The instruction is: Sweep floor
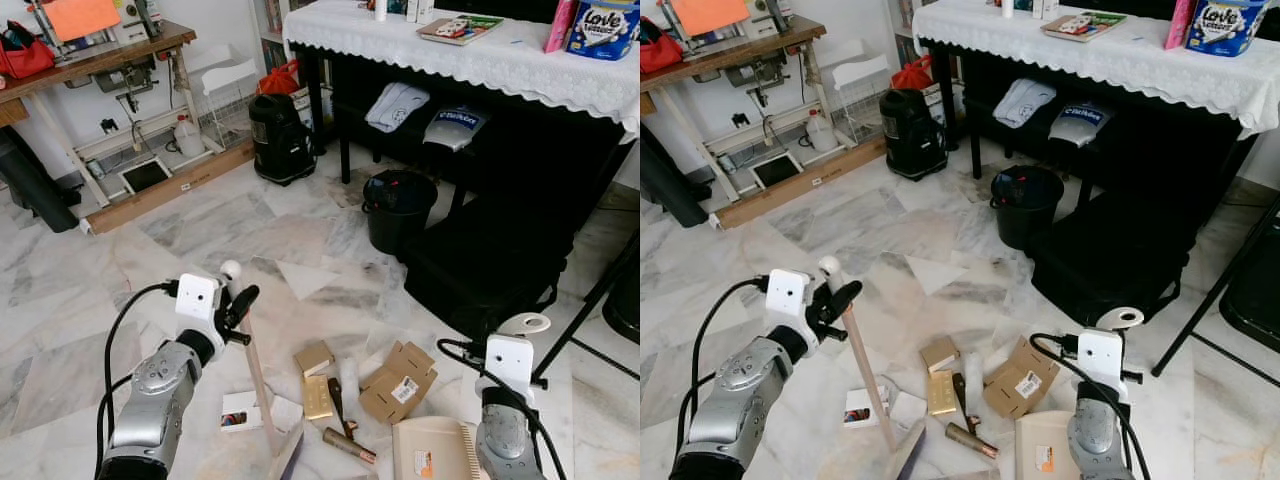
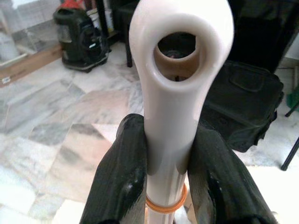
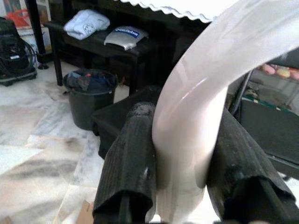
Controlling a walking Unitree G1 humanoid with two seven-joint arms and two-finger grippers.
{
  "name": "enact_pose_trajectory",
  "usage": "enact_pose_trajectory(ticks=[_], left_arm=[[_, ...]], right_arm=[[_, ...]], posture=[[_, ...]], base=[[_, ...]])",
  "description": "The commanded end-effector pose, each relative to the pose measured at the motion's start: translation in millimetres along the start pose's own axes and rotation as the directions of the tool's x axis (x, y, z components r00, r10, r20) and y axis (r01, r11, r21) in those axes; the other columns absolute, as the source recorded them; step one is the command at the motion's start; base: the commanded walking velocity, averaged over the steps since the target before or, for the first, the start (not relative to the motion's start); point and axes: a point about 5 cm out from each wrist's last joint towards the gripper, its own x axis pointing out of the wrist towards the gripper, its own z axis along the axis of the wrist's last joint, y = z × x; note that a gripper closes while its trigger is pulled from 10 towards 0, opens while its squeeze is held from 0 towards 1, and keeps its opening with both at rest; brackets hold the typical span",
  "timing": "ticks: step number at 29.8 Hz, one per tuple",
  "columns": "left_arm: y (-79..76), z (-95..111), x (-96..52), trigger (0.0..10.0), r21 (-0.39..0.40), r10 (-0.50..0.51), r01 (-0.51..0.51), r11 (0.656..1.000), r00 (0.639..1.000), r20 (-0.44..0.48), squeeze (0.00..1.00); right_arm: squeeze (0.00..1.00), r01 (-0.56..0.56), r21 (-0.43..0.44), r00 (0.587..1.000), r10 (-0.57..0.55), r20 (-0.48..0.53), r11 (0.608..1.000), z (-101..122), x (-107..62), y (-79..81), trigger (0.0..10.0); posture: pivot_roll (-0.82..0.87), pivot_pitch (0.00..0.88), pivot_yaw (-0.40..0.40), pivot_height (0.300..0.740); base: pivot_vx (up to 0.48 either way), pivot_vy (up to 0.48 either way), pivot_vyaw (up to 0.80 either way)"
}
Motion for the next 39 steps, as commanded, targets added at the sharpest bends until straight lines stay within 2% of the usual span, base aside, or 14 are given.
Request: enact_pose_trajectory(ticks=[1, 7, 18, 30, 39], left_arm=[[2.6, 3, 1.2, 10.0, -0.009, 0.017, -0.016, 1.000, 1.000, 0.019, 0.00], [0.7, 3, 3.6, 10.0, -0.027, 0.050, -0.049, 0.998, 0.998, 0.042, 0.00], [-1.6, 2, 7.4, 10.0, -0.043, 0.017, -0.015, 0.999, 0.999, 0.043, 0.00], [-5.6, 5, 9.5, 10.0, -0.083, -0.031, 0.036, 0.996, 0.997, 0.064, 0.00], [-11.1, 5, 10.0, 10.0, -0.119, -0.119, 0.122, 0.985, 0.992, 0.034, 0.00]], right_arm=[[0.00, -0.037, -0.024, 0.994, 0.034, -0.105, 0.999, -19, -14.1, 1.5, 10.0], [0.00, -0.041, -0.027, 0.990, 0.037, -0.134, 0.999, -24, -16.3, -1.7, 10.0], [0.00, -0.053, -0.015, 0.987, 0.050, -0.153, 0.998, -26, -15.4, -2.3, 10.0], [0.00, -0.060, -0.010, 0.983, 0.057, -0.176, 0.998, -28, -15.6, -0.9, 10.0], [0.00, -0.059, -0.013, 0.980, 0.056, -0.189, 0.998, -29, -15.6, -2.1, 10.0]], posture=[[0.00, 0.000, 0.122, 0.740], [-0.01, 0.000, 0.120, 0.740], [-0.01, 0.000, 0.117, 0.740], [-0.01, 0.000, 0.120, 0.740], [0.00, 0.000, 0.119, 0.740]], base=[[0.000, 0.000, 0.00], [0.000, 0.000, 0.00], [0.000, 0.000, 0.00], [0.000, 0.000, 0.00], [0.000, 0.000, 0.00]])
